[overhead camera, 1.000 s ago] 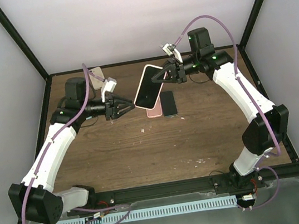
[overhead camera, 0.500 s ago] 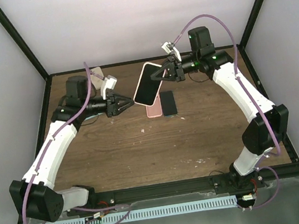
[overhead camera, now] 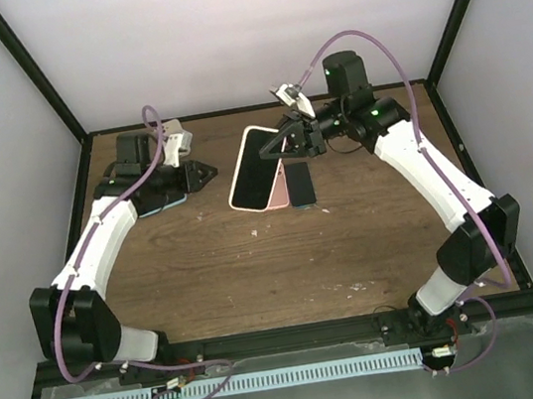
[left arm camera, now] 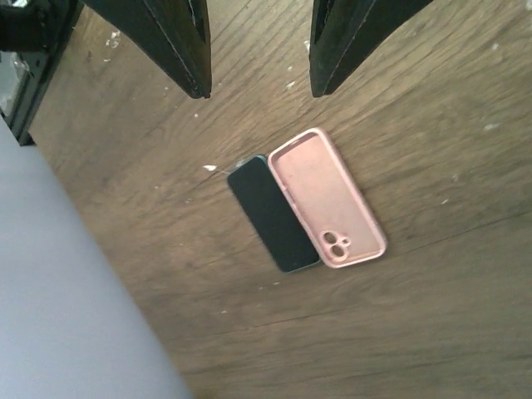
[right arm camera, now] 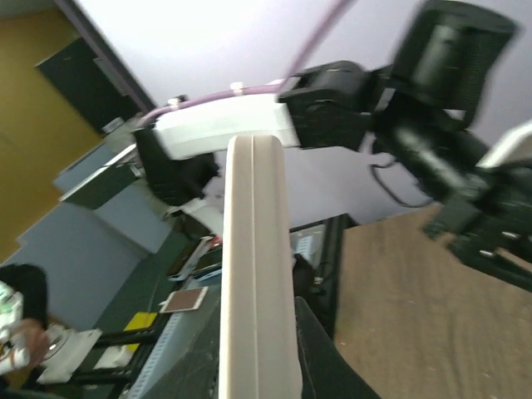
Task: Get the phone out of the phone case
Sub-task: Remove the phone case from the phone.
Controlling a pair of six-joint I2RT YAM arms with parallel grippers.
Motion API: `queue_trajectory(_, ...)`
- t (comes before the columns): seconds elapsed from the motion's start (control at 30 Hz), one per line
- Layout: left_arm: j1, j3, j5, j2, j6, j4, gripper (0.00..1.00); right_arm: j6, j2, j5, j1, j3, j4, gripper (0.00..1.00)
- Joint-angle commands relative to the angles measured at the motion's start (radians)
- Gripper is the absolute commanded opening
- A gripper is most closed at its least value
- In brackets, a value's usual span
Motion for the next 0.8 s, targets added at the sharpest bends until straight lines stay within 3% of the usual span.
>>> queue_trajectory(0.0,0.010,-0.001,-0.037,-0.014,-0.012,-0.011,0.38,0.044,-0.052,-0.244,0.006,0.032,0.042,0.01)
queue_trajectory(0.13,0.019,-0.037,0.245,-0.074,0.002,0.035,0.54,0.041,-0.039,-0.183,-0.043,0.039,0.041,0.01)
queue_trajectory(0.37,0.012,-0.082,0.478,-0.202,0.017,0.079,0.67,-0.051,-0.027,0.040,-0.076,0.035,-0.053,0.01)
queue_trajectory(0.6,-0.091,-0.027,0.380,-0.197,0.088,-0.014,0.68,-0.030,-0.024,0.103,-0.071,0.012,-0.032,0.01)
queue_trajectory(0.77,-0.104,-0.004,0.299,-0.172,0.073,-0.007,0.66,-0.030,-0.031,0.098,-0.058,0.002,-0.033,0.01)
